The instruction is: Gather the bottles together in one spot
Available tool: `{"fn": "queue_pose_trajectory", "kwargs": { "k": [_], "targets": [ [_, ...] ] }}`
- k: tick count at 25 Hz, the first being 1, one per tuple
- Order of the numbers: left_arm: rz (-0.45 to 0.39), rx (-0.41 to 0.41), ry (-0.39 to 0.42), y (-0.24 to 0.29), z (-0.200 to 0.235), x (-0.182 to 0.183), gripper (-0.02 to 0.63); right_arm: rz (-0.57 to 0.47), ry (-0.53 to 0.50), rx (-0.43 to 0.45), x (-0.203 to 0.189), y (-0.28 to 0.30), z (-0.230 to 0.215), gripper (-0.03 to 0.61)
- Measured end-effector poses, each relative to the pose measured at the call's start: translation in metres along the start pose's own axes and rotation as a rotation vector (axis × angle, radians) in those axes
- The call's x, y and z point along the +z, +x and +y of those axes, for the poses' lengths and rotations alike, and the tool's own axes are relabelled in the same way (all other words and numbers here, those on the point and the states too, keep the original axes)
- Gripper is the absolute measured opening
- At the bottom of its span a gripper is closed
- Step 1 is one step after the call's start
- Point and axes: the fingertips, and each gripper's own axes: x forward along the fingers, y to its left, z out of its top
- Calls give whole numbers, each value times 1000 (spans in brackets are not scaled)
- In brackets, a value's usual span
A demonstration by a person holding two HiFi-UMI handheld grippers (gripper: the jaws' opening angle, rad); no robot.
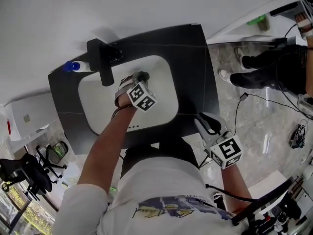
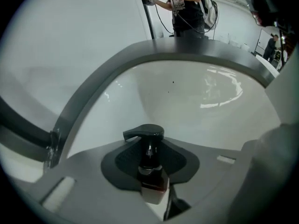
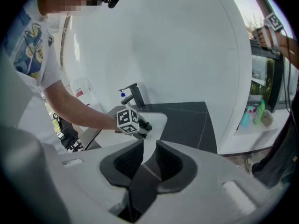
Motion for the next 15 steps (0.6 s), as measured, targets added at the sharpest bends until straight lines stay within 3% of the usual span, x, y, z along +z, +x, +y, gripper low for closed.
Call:
{"fn": "queue_pose_trajectory", "kwargs": {
  "k": [10,15],
  "targets": [
    [-257,53,-190,-54,8,-4,94,11,-79,67,15,16,32,84],
    [-338,69,-299,-86,11,-10,94,15,-114,96,20,24,46,83]
  ]
}}
